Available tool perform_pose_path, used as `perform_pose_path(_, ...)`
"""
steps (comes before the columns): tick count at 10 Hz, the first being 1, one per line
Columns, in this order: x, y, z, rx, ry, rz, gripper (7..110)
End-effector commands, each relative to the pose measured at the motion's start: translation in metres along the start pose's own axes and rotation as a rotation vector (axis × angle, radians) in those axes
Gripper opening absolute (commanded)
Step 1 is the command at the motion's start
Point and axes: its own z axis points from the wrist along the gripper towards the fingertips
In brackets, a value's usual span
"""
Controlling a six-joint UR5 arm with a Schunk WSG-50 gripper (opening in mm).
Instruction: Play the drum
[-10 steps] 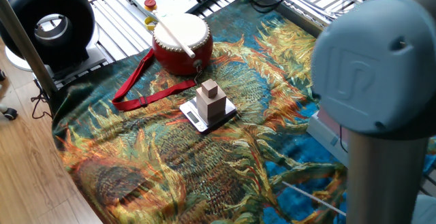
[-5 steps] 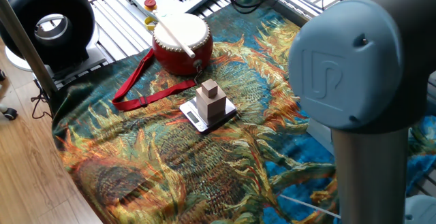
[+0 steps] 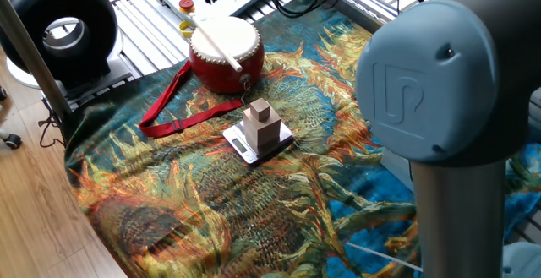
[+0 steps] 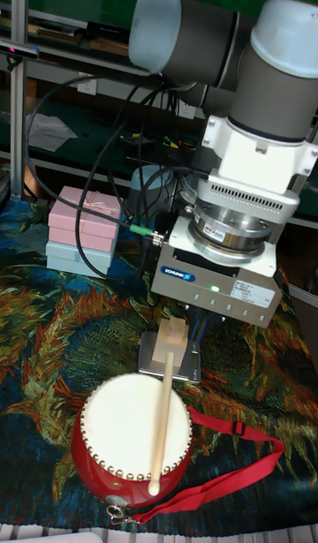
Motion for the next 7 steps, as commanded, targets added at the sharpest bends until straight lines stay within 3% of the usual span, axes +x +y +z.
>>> perform_pose_path(1,-0.003,-0.003,0.008,0.013,-0.001,-0.009,7)
perform_pose_path(4,-0.003,-0.008,0.016,0.026,0.000,-0.004,7)
perform_pose_path(5,-0.003,-0.006,0.018,0.018,-0.001,-0.009,22)
perform_pose_path(7,-0.005,0.004,0.023,-0.012,-0.015,-0.019,22)
